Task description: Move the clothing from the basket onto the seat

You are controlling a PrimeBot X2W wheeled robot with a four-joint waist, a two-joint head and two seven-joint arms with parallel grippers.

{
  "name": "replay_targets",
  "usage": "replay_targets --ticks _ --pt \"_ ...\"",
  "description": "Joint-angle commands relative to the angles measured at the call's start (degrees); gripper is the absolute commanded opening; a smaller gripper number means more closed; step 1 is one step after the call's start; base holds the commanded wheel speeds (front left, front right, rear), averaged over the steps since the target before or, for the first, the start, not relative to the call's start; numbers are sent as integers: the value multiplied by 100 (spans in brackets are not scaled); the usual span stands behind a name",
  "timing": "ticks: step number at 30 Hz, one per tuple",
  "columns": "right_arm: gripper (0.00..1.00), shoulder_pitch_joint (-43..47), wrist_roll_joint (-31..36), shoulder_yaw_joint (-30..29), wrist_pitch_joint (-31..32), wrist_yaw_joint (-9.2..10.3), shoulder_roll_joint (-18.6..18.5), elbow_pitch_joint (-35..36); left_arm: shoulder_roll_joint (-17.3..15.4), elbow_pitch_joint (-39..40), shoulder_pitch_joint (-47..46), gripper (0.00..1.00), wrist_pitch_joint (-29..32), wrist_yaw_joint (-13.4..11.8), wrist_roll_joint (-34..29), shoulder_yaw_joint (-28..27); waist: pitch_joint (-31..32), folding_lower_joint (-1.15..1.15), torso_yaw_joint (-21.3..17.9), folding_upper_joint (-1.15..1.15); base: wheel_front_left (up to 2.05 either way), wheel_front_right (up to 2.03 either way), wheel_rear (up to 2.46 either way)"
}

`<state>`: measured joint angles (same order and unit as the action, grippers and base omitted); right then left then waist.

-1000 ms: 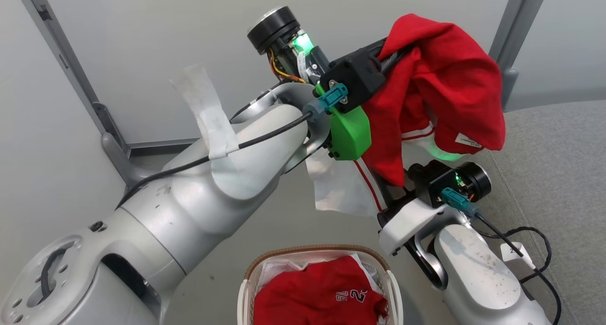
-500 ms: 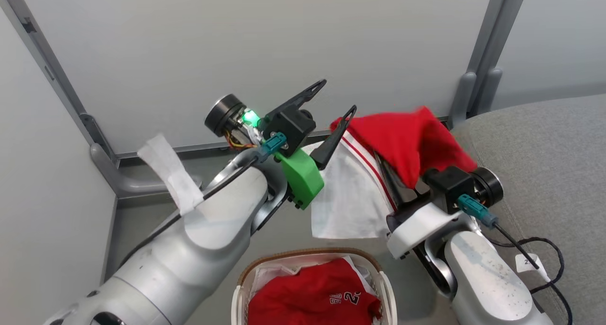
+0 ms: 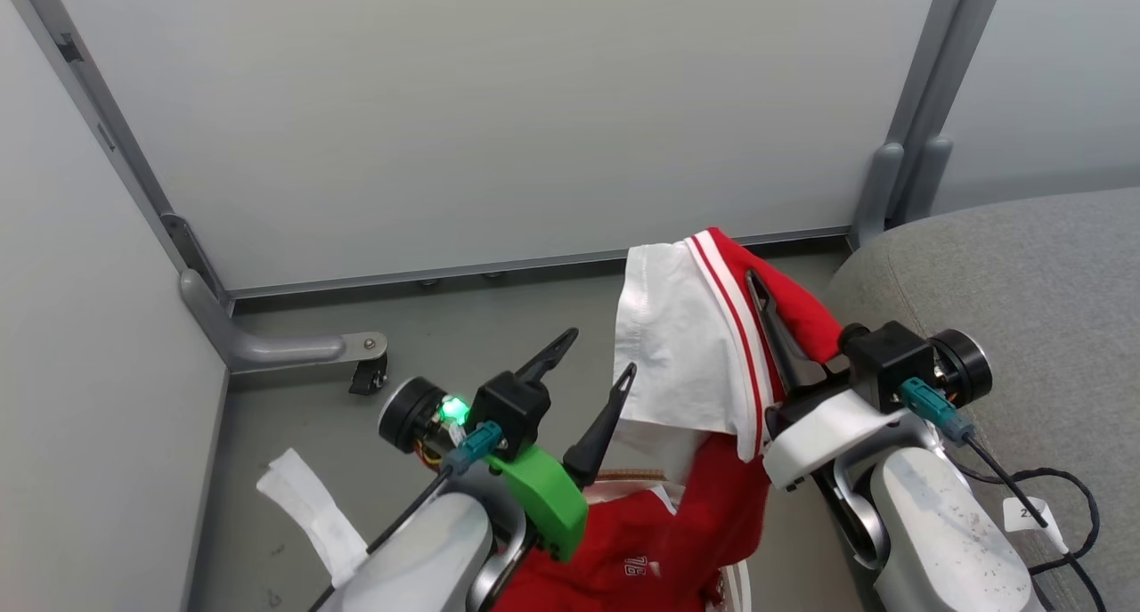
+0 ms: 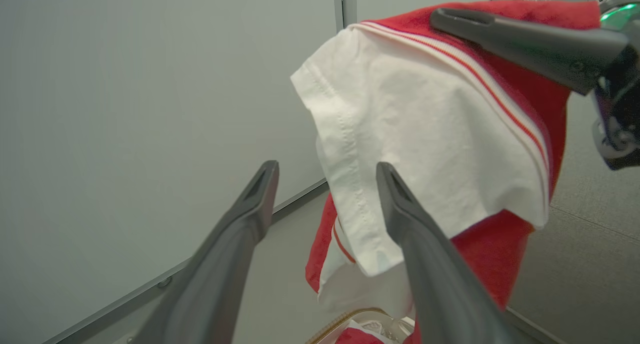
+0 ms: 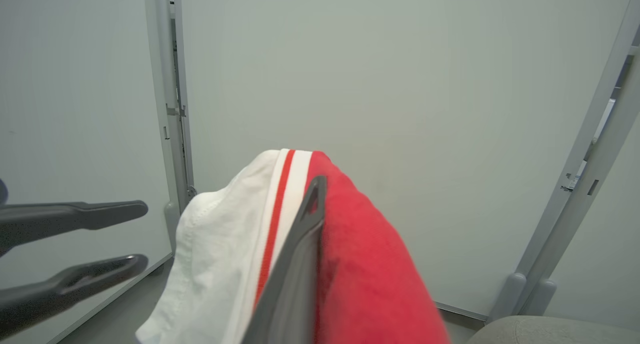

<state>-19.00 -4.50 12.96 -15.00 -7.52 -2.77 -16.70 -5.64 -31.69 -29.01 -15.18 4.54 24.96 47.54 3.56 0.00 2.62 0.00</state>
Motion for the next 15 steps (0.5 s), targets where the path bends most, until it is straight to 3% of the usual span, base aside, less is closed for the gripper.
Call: replay_targets --ticks 1,15 --pt "0 91 35 -63 -28 6 -22 48 16 45 230 100 5 35 -64 -91 4 0 11 0 0 0 0" --pt "0 290 241 -385 -28 6 -21 144 173 390 1205 100 5 144 -626 -920 10 0 -2 0 0 0 0"
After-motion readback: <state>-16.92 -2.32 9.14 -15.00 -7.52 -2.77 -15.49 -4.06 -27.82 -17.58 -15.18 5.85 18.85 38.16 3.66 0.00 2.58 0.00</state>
